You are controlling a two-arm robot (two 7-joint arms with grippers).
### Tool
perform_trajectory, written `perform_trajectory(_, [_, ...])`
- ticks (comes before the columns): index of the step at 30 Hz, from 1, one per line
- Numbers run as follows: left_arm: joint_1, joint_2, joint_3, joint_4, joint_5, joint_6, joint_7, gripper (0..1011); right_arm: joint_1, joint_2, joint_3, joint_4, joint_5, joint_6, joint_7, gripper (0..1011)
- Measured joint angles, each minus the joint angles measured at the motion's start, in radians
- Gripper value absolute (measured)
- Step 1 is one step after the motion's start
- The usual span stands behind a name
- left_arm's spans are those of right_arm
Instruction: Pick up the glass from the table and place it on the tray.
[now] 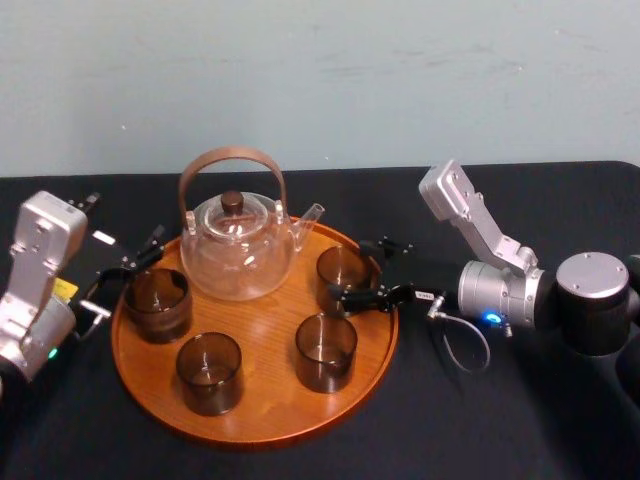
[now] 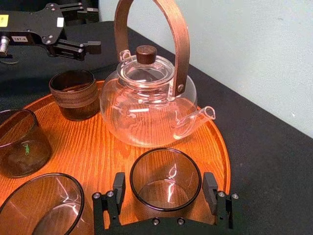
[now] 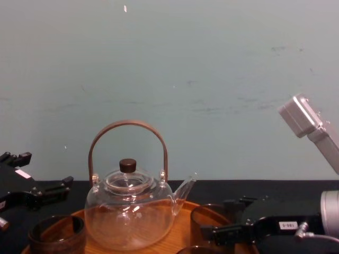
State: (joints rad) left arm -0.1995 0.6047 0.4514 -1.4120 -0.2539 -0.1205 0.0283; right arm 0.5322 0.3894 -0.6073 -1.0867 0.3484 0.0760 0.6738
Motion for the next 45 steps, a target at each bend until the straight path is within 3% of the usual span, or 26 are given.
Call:
perform_trajectory(17, [0.0, 0.0, 0.0, 0.0, 0.0, 0.0, 0.0, 1001, -0.006, 0.007, 0.006, -0.011, 0.009, 0.002, 0.007, 1002])
perform_trajectory(35, [0.0, 0.0, 0.0, 0.0, 0.0, 0.0, 0.0, 1001, -0.149, 0.15, 0.082, -0.228, 0.088, 0.026, -0.012, 1002])
perform_trajectory(45, [0.0, 0.0, 0.0, 0.0, 0.0, 0.0, 0.0, 1001, -0.24, 0.232, 0.137, -0.333, 0.133, -0.007, -0.026, 1002])
